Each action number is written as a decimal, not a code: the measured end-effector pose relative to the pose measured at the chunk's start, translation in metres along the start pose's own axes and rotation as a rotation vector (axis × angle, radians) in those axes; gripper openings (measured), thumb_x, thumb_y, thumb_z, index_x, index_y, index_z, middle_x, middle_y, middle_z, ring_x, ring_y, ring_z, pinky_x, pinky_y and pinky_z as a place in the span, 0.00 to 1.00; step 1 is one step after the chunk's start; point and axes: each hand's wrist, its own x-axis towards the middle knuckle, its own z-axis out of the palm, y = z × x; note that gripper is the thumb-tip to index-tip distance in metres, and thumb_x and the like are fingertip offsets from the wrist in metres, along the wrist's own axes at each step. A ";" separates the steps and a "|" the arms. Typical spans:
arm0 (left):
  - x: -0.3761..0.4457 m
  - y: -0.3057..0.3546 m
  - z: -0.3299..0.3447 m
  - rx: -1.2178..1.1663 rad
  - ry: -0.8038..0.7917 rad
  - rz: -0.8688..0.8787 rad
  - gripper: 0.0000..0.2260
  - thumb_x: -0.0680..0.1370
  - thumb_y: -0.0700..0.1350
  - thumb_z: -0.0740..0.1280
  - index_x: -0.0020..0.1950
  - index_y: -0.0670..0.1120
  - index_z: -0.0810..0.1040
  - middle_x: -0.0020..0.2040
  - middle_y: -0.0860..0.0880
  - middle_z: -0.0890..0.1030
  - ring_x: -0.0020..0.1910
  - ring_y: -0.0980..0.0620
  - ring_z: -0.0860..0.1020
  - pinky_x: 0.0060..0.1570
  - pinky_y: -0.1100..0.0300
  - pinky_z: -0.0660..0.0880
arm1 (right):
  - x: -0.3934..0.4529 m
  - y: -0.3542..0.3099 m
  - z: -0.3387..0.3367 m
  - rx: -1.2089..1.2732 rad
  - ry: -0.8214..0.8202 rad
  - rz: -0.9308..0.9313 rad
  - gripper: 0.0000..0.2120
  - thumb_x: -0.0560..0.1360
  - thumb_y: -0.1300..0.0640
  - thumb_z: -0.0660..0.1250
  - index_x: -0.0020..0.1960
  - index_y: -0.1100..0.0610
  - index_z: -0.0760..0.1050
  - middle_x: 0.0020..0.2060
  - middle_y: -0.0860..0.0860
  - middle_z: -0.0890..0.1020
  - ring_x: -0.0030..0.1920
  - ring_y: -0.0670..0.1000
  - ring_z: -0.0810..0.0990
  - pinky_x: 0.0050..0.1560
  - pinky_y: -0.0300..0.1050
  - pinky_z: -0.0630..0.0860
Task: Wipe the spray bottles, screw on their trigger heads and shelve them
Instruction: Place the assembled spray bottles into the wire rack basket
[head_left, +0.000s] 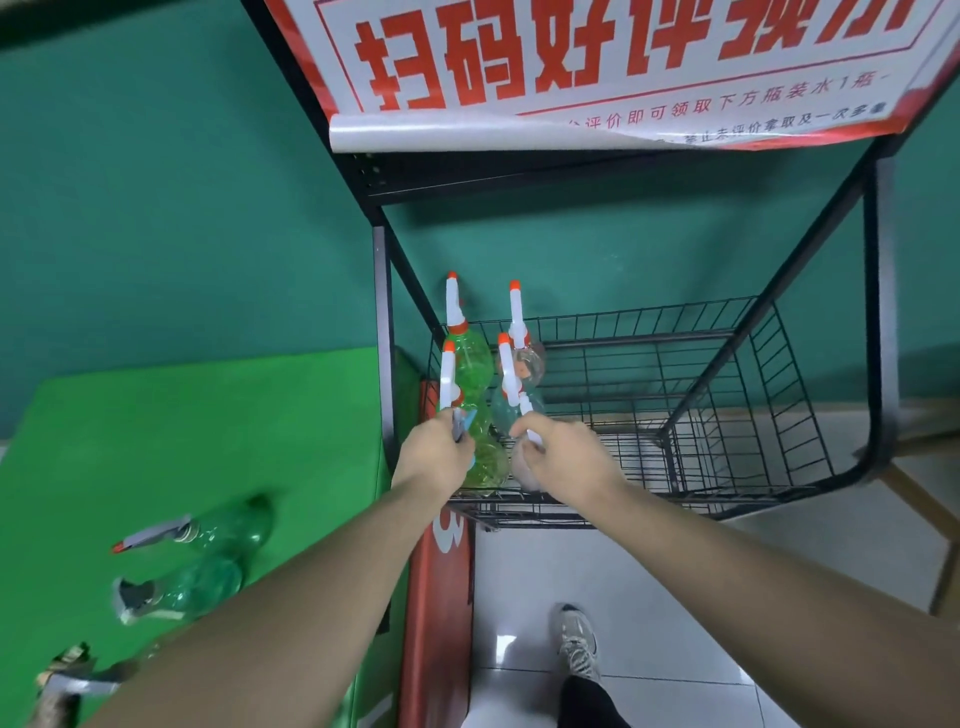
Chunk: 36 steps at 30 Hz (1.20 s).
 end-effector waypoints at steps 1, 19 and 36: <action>0.000 0.000 0.002 0.013 0.000 -0.006 0.11 0.84 0.42 0.60 0.64 0.43 0.76 0.40 0.46 0.79 0.35 0.47 0.78 0.31 0.56 0.72 | -0.001 0.000 0.001 0.014 0.008 -0.001 0.13 0.82 0.57 0.59 0.62 0.47 0.77 0.29 0.46 0.72 0.26 0.46 0.70 0.33 0.43 0.66; -0.047 -0.027 -0.027 0.068 0.030 0.160 0.21 0.82 0.52 0.68 0.74 0.48 0.74 0.47 0.53 0.79 0.44 0.52 0.79 0.47 0.58 0.77 | -0.062 -0.038 -0.013 -0.083 0.156 -0.002 0.18 0.80 0.53 0.62 0.69 0.47 0.74 0.69 0.49 0.75 0.59 0.56 0.79 0.59 0.46 0.75; -0.238 -0.344 -0.099 0.072 -0.010 0.110 0.14 0.83 0.53 0.65 0.68 0.52 0.77 0.35 0.51 0.78 0.30 0.52 0.73 0.29 0.59 0.66 | -0.181 -0.216 0.251 -0.317 -0.386 -0.308 0.23 0.80 0.40 0.62 0.73 0.47 0.70 0.62 0.51 0.81 0.61 0.54 0.80 0.61 0.47 0.76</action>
